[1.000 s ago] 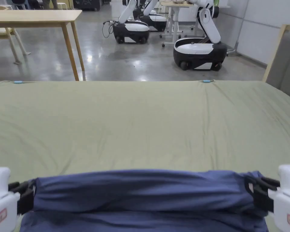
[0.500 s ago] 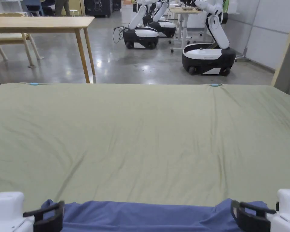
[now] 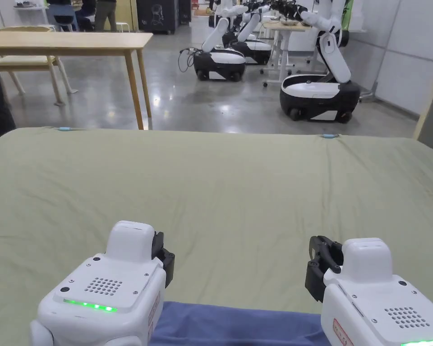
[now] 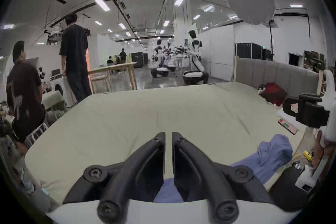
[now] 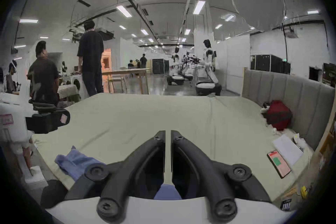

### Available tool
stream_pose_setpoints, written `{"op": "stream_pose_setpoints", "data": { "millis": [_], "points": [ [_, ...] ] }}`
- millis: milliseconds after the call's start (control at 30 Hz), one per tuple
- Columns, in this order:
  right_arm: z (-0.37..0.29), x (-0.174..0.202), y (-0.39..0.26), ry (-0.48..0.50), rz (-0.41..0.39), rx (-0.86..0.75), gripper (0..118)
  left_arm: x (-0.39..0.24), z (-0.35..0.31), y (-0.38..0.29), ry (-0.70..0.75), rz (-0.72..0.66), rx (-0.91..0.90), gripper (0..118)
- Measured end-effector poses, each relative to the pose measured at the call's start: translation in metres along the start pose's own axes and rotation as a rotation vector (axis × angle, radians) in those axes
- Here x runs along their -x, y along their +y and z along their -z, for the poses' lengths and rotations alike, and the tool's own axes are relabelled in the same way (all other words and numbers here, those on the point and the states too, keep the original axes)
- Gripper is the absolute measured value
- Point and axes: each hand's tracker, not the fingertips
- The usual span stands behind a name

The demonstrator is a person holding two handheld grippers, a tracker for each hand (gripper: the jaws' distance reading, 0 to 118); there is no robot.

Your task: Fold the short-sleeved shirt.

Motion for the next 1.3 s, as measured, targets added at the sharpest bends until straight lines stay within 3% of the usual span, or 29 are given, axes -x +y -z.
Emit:
{"op": "stream_pose_setpoints", "data": {
  "millis": [167, 200, 267, 333, 400, 500, 567, 667, 733, 800, 833, 867, 900, 933, 1067, 1200, 1300],
  "points": [
    [-0.003, 0.005, -0.002, -0.010, -0.009, -0.003, 8, 0.044, -0.008, -0.024, 0.002, -0.127, 0.050, 9],
    [-0.003, 0.006, -0.003, -0.012, -0.008, -0.001, 8, 0.060, -0.010, -0.034, 0.005, -0.163, 0.056, 35],
    [-0.004, 0.008, -0.006, -0.021, -0.008, 0.004, 8, 0.090, -0.015, -0.053, 0.020, -0.236, 0.109, 115],
    [-0.004, 0.012, -0.009, -0.027, 0.008, 0.012, 8, 0.125, -0.022, -0.075, -0.044, -0.331, 0.115, 118],
    [-0.004, 0.015, -0.014, -0.027, 0.031, 0.027, 8, 0.155, -0.022, -0.097, -0.027, -0.491, 0.234, 118],
    [-0.001, 0.023, -0.020, -0.018, 0.052, 0.048, 8, 0.199, -0.012, -0.136, -0.119, -0.740, 0.288, 118],
    [0.002, 0.029, -0.023, -0.013, 0.051, 0.060, 8, 0.218, 0.001, -0.159, -0.238, -0.941, 0.366, 118],
    [0.004, 0.035, -0.024, -0.011, 0.041, 0.074, 8, 0.232, 0.027, -0.203, -0.528, -1.303, 0.330, 118],
    [0.006, 0.036, -0.024, -0.012, 0.042, 0.079, 8, 0.226, 0.035, -0.209, -0.631, -1.406, 0.240, 118],
    [0.007, 0.037, -0.022, -0.016, 0.040, 0.084, 8, 0.215, 0.045, -0.203, -0.613, -1.397, 0.276, 112],
    [0.007, 0.038, -0.022, -0.018, 0.040, 0.085, 8, 0.211, 0.051, -0.201, -0.601, -1.369, 0.290, 100],
    [0.007, 0.038, -0.021, -0.020, 0.039, 0.085, 8, 0.207, 0.057, -0.202, -0.570, -1.342, 0.328, 70],
    [0.007, 0.038, -0.021, -0.021, 0.037, 0.086, 8, 0.201, 0.066, -0.206, -0.510, -1.346, 0.376, 19],
    [0.007, 0.038, -0.021, -0.021, 0.036, 0.087, 8, 0.197, 0.074, -0.211, -0.444, -1.346, 0.425, 10],
    [0.007, 0.039, -0.021, -0.023, 0.019, 0.097, 8, 0.196, 0.057, -0.207, -0.426, -1.400, 0.316, 7],
    [0.006, 0.038, -0.022, -0.023, 0.005, 0.101, 8, 0.222, 0.044, -0.196, -0.187, -1.192, 0.255, 7],
    [0.007, 0.036, -0.023, -0.024, 0.003, 0.103, 8, 0.230, 0.038, -0.181, -0.162, -1.083, 0.257, 7]
  ]
}}
